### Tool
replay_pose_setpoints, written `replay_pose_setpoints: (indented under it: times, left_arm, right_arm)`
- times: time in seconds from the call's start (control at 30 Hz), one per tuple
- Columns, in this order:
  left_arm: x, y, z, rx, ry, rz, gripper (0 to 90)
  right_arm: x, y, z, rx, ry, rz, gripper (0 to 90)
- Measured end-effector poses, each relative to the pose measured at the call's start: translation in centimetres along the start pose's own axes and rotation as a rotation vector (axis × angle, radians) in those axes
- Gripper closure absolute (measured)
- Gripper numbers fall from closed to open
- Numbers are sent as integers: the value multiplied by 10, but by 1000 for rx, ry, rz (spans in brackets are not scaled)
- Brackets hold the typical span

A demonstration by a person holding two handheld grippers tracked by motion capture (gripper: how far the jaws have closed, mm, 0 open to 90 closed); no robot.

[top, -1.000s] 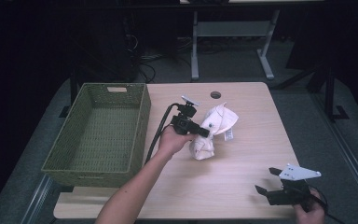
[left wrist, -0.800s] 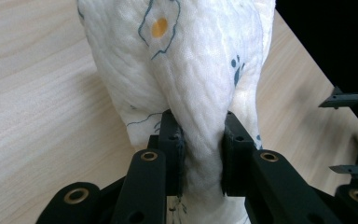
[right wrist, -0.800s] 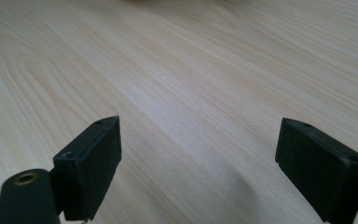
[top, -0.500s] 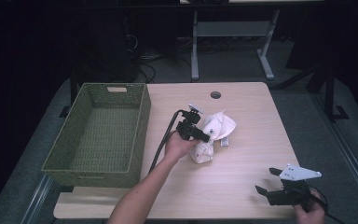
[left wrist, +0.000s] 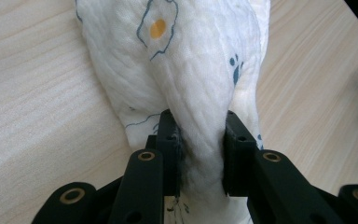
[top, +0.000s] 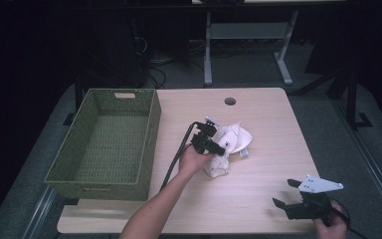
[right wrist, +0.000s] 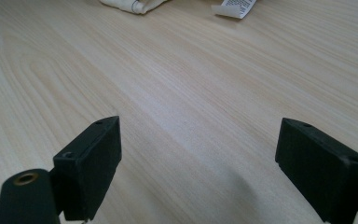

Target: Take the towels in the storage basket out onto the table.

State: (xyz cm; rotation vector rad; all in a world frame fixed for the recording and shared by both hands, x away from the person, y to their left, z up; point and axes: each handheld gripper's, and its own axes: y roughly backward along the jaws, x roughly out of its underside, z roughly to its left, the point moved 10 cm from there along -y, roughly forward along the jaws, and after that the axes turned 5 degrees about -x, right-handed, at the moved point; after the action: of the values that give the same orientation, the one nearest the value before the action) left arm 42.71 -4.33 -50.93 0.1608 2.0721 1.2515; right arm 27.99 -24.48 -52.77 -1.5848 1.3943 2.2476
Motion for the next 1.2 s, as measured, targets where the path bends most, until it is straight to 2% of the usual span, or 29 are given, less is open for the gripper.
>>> replay_pose_setpoints:
  times: [0.33,0.57,0.7,0.83,1.03,1.2]
  left_arm:
    - [3,-7,-2,-2,7,3,659]
    - [4,-8,-1,-6,10,-10,652]
    - [6,-10,-2,-6,10,-10,602]
    - [5,-8,-5,22,34,-37,525]
    - [4,-4,-8,11,11,-53,485]
    - [5,0,-9,20,3,-58,458]
  right_arm:
    - [0,0,0,-2,-6,0,140]
    - [0,0,0,-2,-5,0,140]
    - [0,0,0,-3,0,0,140]
    - [0,0,0,-2,-1,1,140]
    - [0,-1,0,-3,-1,4,140]
    - [0,-1,0,-3,1,5,140]
